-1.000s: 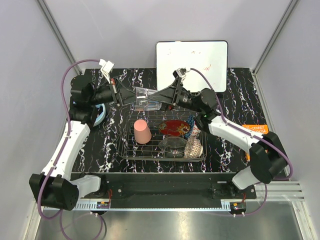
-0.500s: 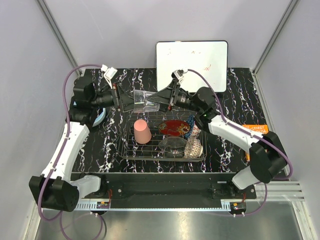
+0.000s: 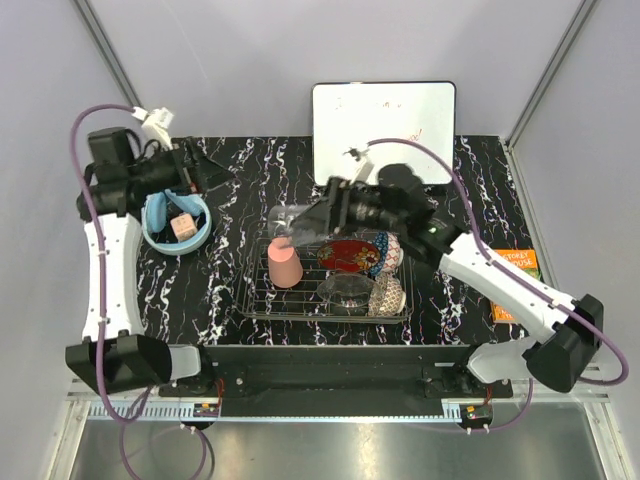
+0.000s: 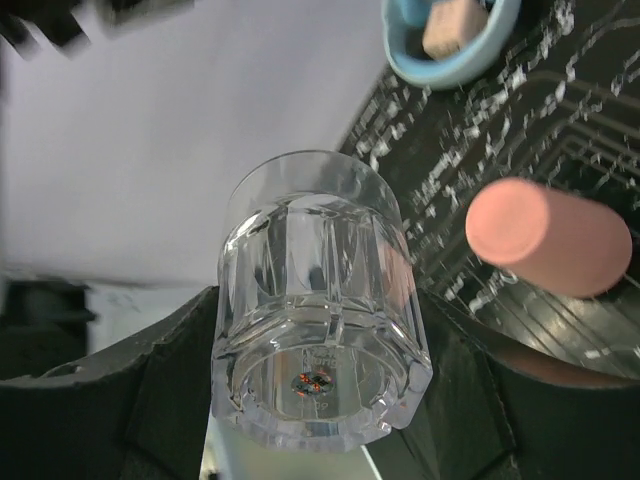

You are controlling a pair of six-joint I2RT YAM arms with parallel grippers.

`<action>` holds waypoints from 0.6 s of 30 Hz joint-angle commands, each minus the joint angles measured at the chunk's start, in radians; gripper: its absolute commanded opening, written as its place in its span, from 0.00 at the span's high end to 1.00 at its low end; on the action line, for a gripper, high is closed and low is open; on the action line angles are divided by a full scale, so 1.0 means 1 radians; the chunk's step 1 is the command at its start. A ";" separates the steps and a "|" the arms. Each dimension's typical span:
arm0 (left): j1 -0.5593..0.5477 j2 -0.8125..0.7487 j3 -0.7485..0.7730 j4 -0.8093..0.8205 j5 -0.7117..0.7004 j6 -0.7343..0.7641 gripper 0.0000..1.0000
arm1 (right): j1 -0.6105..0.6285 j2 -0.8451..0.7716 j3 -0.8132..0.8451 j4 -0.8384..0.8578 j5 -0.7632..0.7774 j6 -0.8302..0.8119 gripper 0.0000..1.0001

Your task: Load the mixed dishes into the dish rack

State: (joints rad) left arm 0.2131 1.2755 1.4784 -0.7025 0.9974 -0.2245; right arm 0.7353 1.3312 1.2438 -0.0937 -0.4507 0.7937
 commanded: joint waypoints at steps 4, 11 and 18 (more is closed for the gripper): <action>-0.208 0.088 0.108 -0.313 -0.668 0.200 0.01 | 0.259 0.094 0.128 -0.380 0.409 -0.335 1.00; -0.207 0.039 0.086 -0.315 -0.635 0.218 0.01 | 0.352 0.164 0.157 -0.465 0.513 -0.372 1.00; -0.208 -0.011 0.053 -0.316 -0.600 0.273 0.01 | 0.403 0.243 0.216 -0.509 0.592 -0.406 1.00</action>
State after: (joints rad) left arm 0.0059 1.3224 1.5379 -1.0248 0.3897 -0.0193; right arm 1.1080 1.5467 1.3705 -0.5892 0.0513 0.4320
